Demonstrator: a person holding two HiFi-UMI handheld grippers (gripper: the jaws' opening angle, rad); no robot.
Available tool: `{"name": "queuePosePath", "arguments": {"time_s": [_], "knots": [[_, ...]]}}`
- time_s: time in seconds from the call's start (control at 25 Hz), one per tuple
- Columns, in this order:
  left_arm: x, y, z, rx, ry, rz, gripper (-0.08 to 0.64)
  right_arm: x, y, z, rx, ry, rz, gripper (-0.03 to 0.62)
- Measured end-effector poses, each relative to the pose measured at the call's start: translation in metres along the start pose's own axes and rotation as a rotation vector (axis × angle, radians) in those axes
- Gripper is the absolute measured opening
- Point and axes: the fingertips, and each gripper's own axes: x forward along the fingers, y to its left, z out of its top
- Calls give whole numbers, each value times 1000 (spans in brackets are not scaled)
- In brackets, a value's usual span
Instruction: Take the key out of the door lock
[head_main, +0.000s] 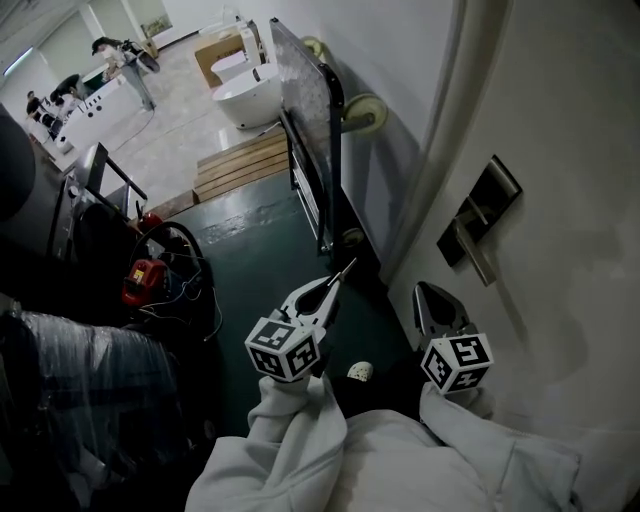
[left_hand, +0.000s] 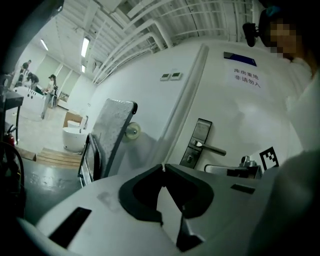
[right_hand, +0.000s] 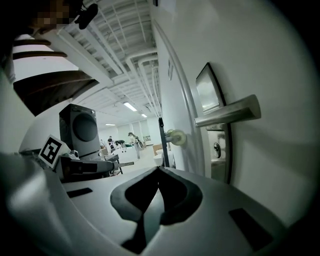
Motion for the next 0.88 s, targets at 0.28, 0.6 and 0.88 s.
{"name": "queuePosePath", "arguments": {"time_s": [0.28,0.6,0.88], "knots": [[-1,-7,6,152,-41,43,26,6,-5,5,-17,-8,27,51],[-6,0,10,180,-66,96,27,7,-13,3,-29,-3,20,51],[0,0,5,188,-55,115,28,9,-16,2,-31,4,18,51]]}}
